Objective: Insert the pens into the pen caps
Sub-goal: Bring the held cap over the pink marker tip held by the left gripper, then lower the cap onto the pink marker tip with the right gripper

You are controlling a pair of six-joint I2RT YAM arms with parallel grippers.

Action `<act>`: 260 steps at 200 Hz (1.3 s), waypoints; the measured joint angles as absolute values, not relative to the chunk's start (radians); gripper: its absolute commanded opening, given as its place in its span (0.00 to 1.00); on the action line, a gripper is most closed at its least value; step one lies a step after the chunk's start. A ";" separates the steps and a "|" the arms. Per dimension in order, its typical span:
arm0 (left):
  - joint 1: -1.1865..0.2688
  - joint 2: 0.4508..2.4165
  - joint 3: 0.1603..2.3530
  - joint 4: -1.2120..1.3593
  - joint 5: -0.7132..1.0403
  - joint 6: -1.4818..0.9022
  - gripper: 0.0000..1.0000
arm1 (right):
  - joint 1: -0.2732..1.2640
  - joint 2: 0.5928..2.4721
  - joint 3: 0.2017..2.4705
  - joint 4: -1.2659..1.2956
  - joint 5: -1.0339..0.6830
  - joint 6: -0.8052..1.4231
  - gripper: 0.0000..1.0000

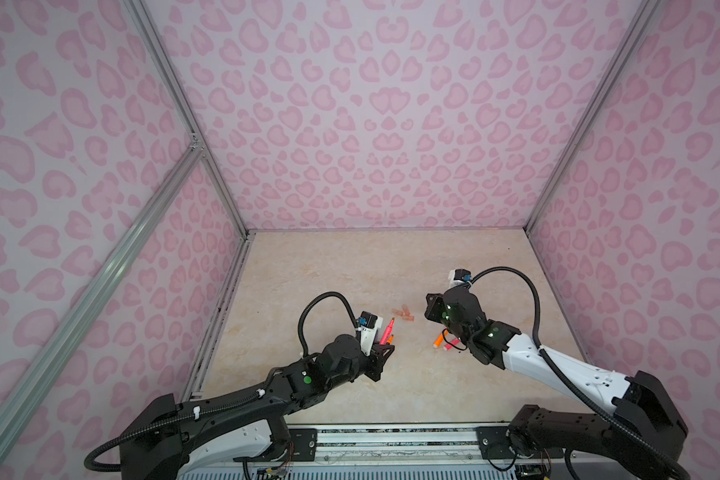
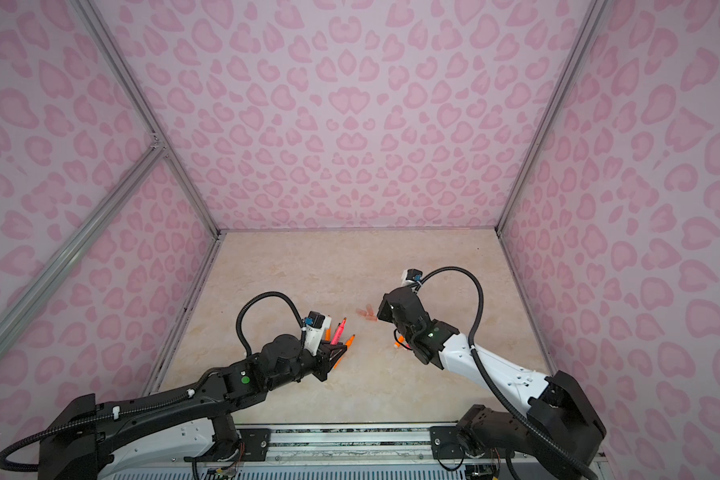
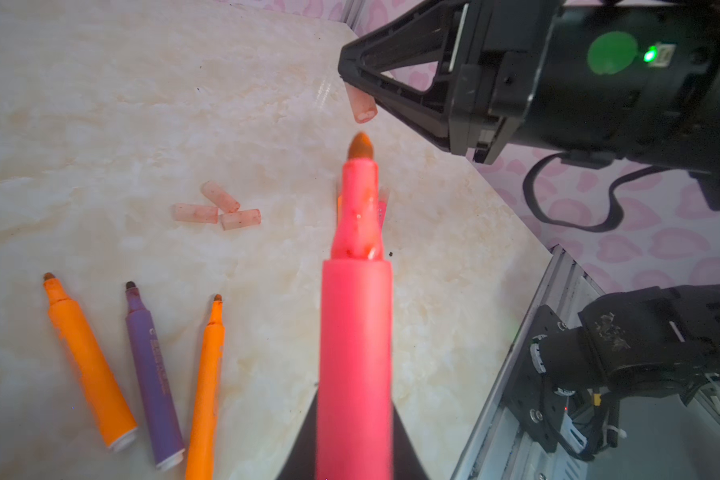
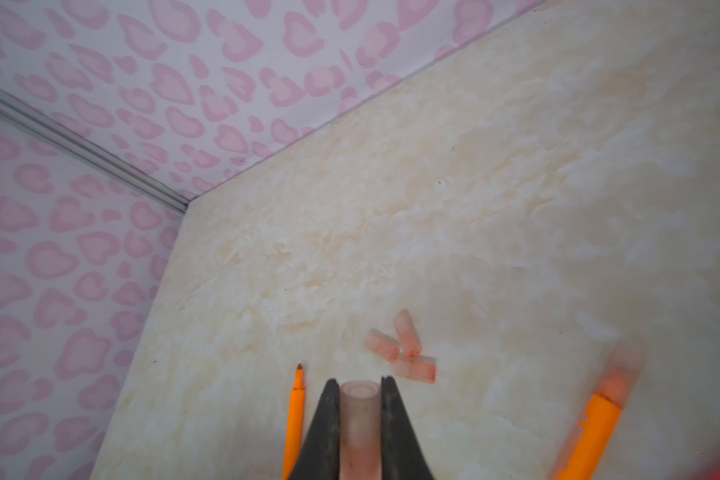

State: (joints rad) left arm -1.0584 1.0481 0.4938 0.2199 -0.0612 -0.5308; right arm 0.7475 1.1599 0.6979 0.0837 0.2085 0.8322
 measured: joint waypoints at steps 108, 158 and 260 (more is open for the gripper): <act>-1.088 1.140 0.534 0.323 -0.074 -0.574 0.03 | 0.963 0.961 0.539 0.428 0.307 0.880 0.00; -1.093 1.156 0.545 0.339 -0.065 -0.578 0.03 | 0.968 0.981 0.535 0.474 0.321 0.898 0.00; -1.094 1.162 0.559 0.345 -0.059 -0.578 0.03 | 0.993 1.031 0.533 0.530 0.314 0.906 0.00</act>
State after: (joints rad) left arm -1.0943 1.1622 0.5591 0.3454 -0.0586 -0.5781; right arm 0.9932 1.0306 0.5331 0.5297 0.3138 0.9058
